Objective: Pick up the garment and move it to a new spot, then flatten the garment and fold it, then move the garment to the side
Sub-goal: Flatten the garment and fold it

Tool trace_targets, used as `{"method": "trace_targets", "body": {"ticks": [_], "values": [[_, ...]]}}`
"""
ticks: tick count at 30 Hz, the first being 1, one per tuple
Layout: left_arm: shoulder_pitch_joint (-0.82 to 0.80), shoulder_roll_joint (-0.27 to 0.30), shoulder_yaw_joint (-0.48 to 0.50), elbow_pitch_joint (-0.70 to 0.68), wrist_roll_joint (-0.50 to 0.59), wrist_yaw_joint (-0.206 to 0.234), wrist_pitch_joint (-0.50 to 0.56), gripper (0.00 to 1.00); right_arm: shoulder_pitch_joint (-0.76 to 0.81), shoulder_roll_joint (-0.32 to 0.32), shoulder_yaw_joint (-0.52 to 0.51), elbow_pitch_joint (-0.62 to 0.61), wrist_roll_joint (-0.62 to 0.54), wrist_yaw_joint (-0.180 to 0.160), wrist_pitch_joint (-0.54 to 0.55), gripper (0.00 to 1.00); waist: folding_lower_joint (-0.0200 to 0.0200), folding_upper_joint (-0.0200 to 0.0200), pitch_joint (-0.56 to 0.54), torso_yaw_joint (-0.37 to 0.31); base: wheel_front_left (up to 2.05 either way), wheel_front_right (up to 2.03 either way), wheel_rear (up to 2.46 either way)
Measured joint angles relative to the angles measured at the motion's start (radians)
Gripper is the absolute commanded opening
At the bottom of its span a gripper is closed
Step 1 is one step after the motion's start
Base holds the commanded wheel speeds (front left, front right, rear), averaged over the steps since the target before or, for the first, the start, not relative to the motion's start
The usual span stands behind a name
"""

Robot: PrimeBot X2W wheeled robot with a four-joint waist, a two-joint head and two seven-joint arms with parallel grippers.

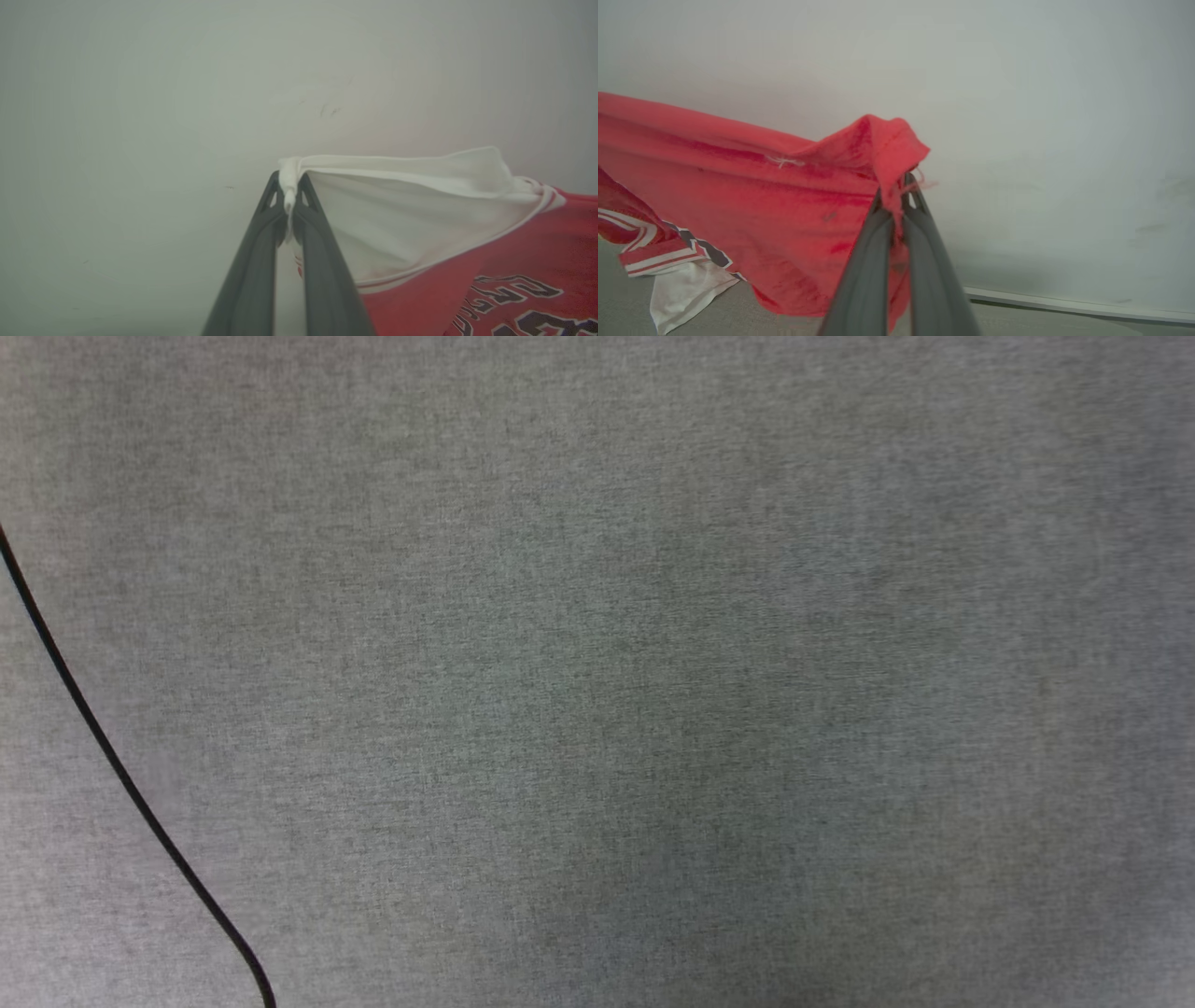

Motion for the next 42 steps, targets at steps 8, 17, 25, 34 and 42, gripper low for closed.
{"method": "trace_targets", "body": {"ticks": [8, 17, 25, 34, 42], "values": [[0.193, 0.006, 0.02, 0.022, -0.06, -0.047, -0.044, 0.0, 0.157, 0.008, 0.087, 0.021, 0.053, 0.0, -0.069, 0.0, 0.0, 0.0, -0.019, 0.001, 0.0, 0.0, 0.0], [0.607, -0.009, 0.044, -0.031, -0.15, -0.067, -0.106, 0.0, 0.497, -0.021, 0.195, -0.001, 0.172, 0.0, -0.175, 0.0, -0.0002, 0.0, -0.173, 0.009, 0.0, 0.0, 0.0], [1.001, -0.02, 0.061, -0.17, -0.204, -0.02, -0.125, 0.0, 0.81, -0.07, 0.251, -0.092, 0.262, 0.002, -0.21, 0.0, -0.0004, 0.0, -0.355, 0.034, 0.0, 0.0, 0.0], [1.425, -0.02, 0.096, -0.397, -0.277, 0.092, -0.089, 0.0, 1.15, -0.091, 0.223, -0.239, 0.302, 0.002, -0.223, 0.0, -0.0006, 0.0001, -0.529, 0.065, 0.0, 0.0, 0.0], [1.725, -0.007, 0.119, -0.618, -0.323, 0.206, -0.026, 0.0, 1.484, -0.055, 0.071, -0.439, 0.26, 0.006, -0.188, 0.0, -0.0006, 0.0001, -0.634, 0.098, 0.0, 0.0, 0.0]]}}
